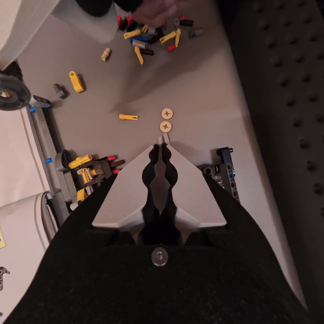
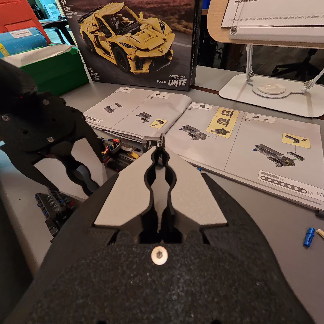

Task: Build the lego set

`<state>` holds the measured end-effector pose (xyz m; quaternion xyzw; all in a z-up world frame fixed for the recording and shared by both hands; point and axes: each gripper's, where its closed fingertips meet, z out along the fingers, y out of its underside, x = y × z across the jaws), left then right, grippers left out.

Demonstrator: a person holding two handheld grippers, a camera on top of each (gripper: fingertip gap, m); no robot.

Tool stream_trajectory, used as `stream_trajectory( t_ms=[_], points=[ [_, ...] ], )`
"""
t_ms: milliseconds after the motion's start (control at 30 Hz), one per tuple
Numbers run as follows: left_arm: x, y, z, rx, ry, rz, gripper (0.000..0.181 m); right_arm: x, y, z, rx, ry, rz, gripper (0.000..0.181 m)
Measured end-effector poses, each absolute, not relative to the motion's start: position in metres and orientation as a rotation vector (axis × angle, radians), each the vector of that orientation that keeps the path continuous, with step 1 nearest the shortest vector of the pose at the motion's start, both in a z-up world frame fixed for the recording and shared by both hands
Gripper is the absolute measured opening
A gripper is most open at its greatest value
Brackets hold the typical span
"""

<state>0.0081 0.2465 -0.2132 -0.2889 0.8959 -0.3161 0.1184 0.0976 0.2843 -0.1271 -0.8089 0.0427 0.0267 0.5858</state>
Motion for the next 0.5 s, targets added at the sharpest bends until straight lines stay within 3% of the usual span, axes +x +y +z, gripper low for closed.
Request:
stream_trajectory(
  t_ms=[233,500],
  points=[
    [0.017,0.261,-0.213,-0.894,2.482,-0.825,0.003,0.098,0.285,-0.13,-1.903,0.095,0.034,0.002],
    [0.051,0.304,-0.153,-1.259,1.925,-0.916,0.003,0.091,0.29,-0.13,-1.901,0.071,0.0,0.002]
  ],
)
